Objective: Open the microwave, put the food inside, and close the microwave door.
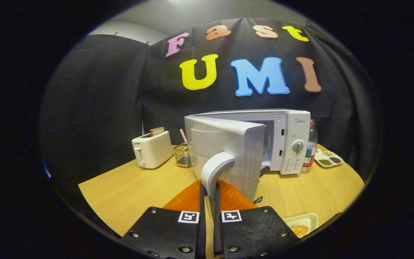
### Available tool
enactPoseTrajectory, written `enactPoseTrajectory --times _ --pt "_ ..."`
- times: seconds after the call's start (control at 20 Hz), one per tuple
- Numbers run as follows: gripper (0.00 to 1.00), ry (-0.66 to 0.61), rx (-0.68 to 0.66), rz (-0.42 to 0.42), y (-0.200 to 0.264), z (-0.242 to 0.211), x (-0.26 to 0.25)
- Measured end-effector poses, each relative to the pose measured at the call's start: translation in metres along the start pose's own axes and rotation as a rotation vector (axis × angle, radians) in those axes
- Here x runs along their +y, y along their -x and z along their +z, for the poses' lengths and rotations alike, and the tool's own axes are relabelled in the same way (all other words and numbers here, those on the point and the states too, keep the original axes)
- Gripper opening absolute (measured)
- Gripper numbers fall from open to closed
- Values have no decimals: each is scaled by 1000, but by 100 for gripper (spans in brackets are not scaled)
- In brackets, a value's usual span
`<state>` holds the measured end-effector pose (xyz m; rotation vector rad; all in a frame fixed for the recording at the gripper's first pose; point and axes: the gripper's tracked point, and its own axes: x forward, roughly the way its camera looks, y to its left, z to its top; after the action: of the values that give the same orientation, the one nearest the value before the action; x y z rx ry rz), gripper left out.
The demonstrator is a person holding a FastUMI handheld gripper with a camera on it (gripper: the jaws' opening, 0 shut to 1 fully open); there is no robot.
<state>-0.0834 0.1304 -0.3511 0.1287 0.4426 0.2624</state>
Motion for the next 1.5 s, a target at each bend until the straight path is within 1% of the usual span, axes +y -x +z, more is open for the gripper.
enactPoseTrajectory --times 0.1,0.25,0.75,0.9,0.95,1.0,1.05,1.1,1.15,1.2,1.25,1.35,1.45,1.5 --pt "8 -9 -15 9 2 -2 20" --pt "8 21 -55 -23 3 -4 45" --pt "8 74 -217 -231 -9 -9 119" --pt "9 58 -204 -253 -11 -10 123" --pt "10 49 -201 -237 -10 -10 128" --pt "14 41 -201 -219 -7 -11 131" --pt "41 38 -203 -206 -5 -11 133" --pt "49 33 -211 -181 0 -9 140" --pt "68 31 -222 -154 5 -6 148" --pt "79 43 -225 -131 12 -4 154" --pt "93 60 -229 -111 20 -3 155" --pt "97 94 -236 -57 35 -2 158" --pt "95 126 -246 -20 57 0 147" --pt "95 154 -248 -17 68 1 133"
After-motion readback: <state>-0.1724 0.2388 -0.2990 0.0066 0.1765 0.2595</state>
